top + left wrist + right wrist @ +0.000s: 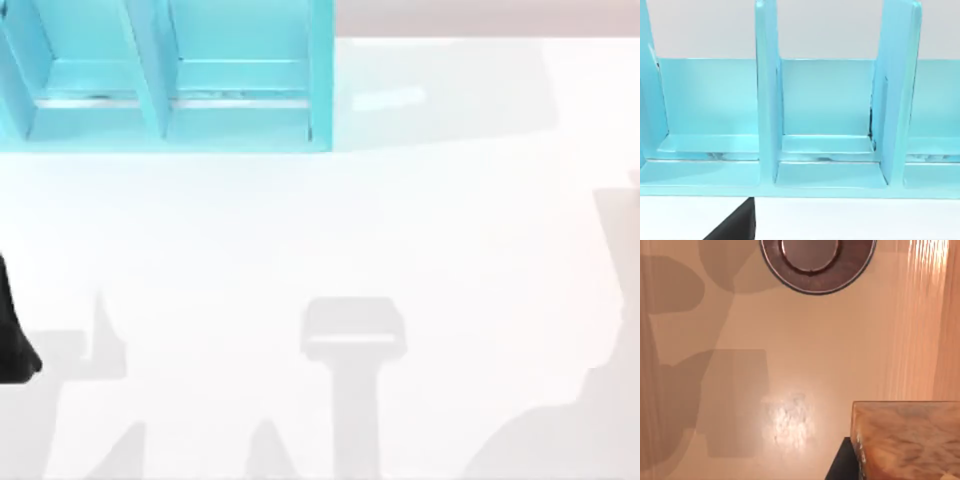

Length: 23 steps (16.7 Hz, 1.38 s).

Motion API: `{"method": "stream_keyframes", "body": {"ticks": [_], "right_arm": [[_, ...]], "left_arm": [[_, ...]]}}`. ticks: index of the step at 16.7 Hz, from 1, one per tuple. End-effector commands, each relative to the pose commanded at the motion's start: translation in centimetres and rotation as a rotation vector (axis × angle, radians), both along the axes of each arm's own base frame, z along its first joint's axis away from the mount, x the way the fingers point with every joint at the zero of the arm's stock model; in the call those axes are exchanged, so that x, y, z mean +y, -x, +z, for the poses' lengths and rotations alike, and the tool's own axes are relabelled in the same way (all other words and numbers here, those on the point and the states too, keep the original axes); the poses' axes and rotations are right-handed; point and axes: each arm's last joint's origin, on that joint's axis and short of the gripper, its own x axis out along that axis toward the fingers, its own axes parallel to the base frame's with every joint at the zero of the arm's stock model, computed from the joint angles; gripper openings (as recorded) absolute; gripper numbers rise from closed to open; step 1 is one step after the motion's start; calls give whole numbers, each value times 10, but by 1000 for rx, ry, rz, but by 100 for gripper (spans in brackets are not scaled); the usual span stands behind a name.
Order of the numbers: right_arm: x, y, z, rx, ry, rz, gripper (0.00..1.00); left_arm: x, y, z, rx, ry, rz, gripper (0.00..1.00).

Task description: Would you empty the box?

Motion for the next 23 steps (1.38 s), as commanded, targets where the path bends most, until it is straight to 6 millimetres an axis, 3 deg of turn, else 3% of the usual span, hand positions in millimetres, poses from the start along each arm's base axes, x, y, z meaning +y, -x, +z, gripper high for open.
{"method": "stream_keyframes", "body": {"ticks": [5,10,14,16,19,21,23], "right_arm": [[20,16,11,132,-19,-5,0],[20,16,10,134,-21,-9,0],[43,-11,3,143,6,-7,0],[74,-34,-5,142,23,-2,0],[154,-65,-24,126,34,9,0],[216,-71,-37,111,26,7,0],[266,-68,-54,121,13,-1,0]], "left_arm": [[0,0,0,0,0,0,100],[0,0,0,0,0,0,100],[0,0,0,0,0,0,100],[0,0,0,0,0,0,100],[0,0,0,0,0,0,100],[0,0,0,0,0,0,100],[0,0,0,0,0,0,100]]}}
